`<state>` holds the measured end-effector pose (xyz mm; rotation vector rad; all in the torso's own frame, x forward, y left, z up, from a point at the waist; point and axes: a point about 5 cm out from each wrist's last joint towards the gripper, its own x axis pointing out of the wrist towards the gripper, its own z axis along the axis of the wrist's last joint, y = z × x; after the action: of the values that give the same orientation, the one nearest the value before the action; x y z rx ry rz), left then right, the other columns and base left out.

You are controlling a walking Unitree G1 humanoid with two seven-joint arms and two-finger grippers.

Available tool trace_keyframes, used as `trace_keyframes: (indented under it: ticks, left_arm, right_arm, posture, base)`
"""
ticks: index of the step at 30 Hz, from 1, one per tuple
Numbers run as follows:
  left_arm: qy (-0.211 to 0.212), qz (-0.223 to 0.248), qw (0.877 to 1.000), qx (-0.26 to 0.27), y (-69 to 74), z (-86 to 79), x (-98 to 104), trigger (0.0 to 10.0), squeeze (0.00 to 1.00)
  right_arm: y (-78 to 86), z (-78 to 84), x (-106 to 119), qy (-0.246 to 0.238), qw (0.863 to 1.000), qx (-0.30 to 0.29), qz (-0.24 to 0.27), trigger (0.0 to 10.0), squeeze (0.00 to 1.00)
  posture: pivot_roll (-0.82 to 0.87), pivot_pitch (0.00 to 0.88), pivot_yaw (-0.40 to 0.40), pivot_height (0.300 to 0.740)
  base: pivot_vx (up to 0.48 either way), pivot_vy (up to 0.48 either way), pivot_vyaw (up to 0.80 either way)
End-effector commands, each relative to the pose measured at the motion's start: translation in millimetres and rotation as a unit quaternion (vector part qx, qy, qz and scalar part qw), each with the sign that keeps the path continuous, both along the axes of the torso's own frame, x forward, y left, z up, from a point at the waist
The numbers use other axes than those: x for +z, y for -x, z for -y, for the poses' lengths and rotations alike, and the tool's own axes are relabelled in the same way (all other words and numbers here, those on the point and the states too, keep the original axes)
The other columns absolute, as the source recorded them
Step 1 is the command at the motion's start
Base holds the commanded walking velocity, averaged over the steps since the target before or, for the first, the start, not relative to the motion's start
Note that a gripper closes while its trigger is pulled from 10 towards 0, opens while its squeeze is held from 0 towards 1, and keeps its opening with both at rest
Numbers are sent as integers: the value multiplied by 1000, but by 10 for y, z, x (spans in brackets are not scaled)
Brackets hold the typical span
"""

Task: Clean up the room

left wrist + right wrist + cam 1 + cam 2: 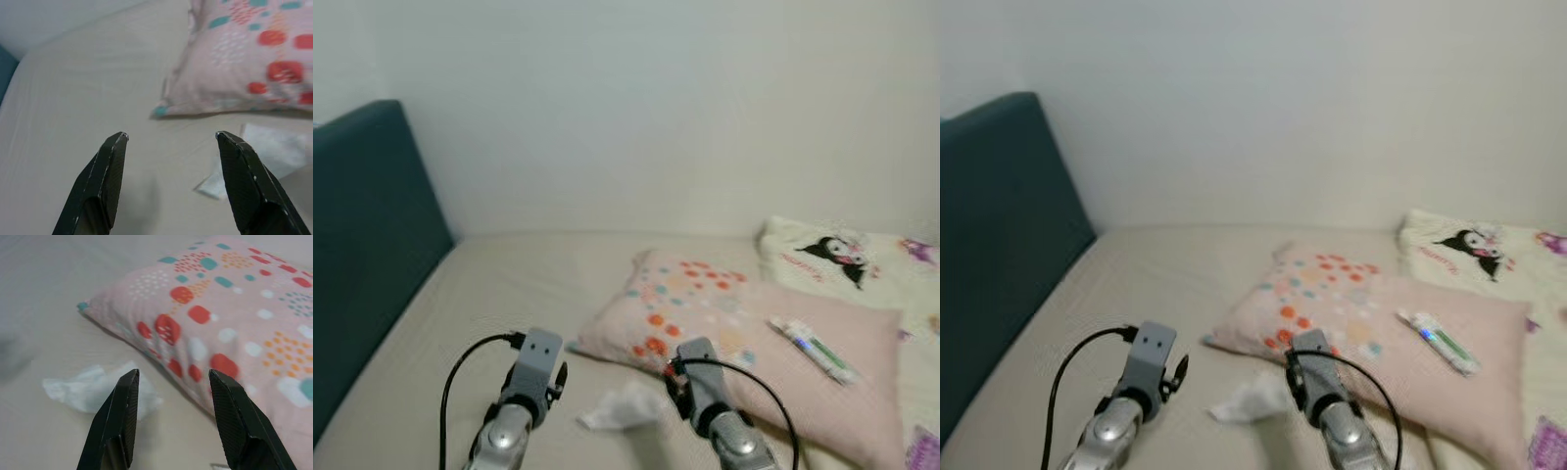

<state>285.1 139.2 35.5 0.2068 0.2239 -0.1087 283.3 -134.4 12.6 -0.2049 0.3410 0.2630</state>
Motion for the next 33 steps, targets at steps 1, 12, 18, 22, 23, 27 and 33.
trace_keyframes:
  ticks: [1,12,18,22,23,27,33]
  left_arm:
    - [4,-10,1000,3,16,-2,-26,10000,0]
    - [2,-35,999,-9,4,13,-71,10000,0]
    - [-3,-22,999,-22,-13,55,-39,10000,0]
    - [-10,-23,999,-35,-18,109,-38,10000,0]
    - [-10,-21,999,-35,-17,118,-37,10000,0]
    - [-6,-15,999,-36,-12,135,-28,10000,0]
    - [0,-5,999,-37,4,139,-17,10000,0]
  right_arm:
    - [4,25,0,0,1000,-5,0,10000,0]
    - [-2,52,7,1,1000,-10,1,10000,0]
    - [-2,69,8,2,1000,-14,3,10000,0]
    - [-3,90,12,2,1000,-18,4,10000,0]
    - [-6,99,16,1,1000,-20,5,10000,0]
    - [-14,119,26,1,1000,-26,8,10000,0]
    - [-32,184,56,7,999,-47,20,10000,0]
  posture:
    - [-20,23,13,740]
    - [-21,27,17,740]
    - [-23,29,18,740]
    - [-24,28,17,740]
    - [-26,28,18,740]
    - [-27,27,18,740]
    - [-32,22,20,740]
  base:
    - [0,-360,0]
    - [0,35,0]
    - [0,320,0]
    - [0,0,0]
    - [0,0,0]
    - [0,0,0]
    - [0,0,0]
